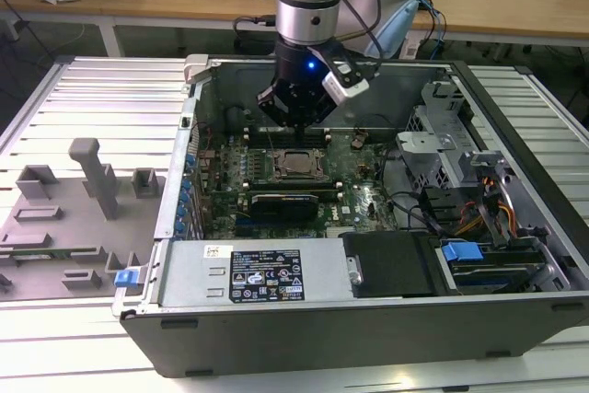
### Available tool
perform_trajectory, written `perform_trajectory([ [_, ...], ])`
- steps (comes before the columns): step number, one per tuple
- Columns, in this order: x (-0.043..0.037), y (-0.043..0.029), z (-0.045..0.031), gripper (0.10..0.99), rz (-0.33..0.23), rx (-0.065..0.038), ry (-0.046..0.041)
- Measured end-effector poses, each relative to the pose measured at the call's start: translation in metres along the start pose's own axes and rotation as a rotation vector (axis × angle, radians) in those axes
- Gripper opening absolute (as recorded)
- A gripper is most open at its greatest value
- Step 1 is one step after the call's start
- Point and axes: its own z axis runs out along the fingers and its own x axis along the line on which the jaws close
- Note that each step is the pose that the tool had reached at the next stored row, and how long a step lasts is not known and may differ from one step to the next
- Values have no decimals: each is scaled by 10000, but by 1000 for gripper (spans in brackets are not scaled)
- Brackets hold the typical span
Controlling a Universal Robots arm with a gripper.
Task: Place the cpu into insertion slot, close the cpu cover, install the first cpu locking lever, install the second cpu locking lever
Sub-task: 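Install the first cpu locking lever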
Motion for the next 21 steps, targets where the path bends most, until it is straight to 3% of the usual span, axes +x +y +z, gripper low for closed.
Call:
perform_trajectory([
  [21,420,65,-6,106,12,-1,-8],
])
